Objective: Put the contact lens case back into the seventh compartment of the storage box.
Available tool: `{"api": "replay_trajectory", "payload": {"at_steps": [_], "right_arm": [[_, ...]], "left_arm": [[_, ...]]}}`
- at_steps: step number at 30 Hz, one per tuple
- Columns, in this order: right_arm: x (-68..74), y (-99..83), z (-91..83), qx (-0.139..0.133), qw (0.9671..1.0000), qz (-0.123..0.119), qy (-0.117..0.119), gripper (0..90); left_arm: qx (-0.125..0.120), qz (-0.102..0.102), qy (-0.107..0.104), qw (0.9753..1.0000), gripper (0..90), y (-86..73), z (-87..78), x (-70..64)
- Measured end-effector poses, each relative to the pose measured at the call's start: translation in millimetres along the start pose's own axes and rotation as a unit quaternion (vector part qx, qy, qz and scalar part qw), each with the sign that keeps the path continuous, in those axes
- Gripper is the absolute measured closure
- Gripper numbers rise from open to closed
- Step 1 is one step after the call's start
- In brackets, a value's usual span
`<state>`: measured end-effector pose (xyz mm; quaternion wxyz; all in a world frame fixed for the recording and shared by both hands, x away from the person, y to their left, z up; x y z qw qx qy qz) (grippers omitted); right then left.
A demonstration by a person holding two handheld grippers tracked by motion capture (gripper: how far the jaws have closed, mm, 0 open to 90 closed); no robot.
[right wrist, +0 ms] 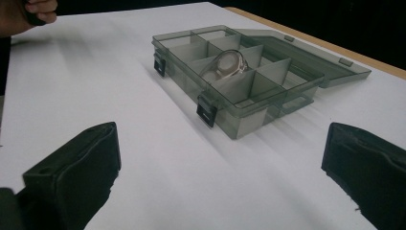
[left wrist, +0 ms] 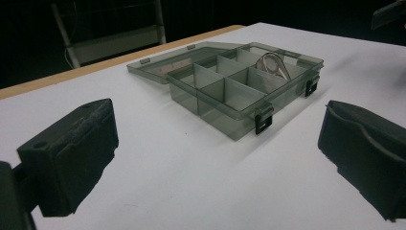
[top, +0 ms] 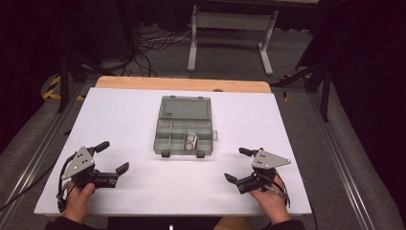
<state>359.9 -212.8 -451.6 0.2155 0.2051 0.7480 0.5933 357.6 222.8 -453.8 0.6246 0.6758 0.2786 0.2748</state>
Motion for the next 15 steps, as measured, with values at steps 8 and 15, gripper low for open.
{"api": "replay_trajectory", "payload": {"at_steps": [8,15], "right_arm": [[-0.8,-7.9,2.1,0.000,0.9999,0.003,-0.016,0.4],[-0.9,-8.3,2.0,-0.001,0.9999,0.002,-0.017,0.4]], "left_arm": [[-0.003,-0.003,0.003,1.0000,0.9,-1.4,0.7,0.4],[0.000,0.006,-0.002,1.0000,1.1,-1.3,0.8,-0.6]]}}
Point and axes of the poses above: each handheld gripper's, and its own axes: z roughly forward along the jaws, y roughly out of its top, x roughly to its left, the point moved 5 cm from there along z, roughly forward along the jaws, and after that the axes turned 11 degrees about -x, right-handed, at the moved point
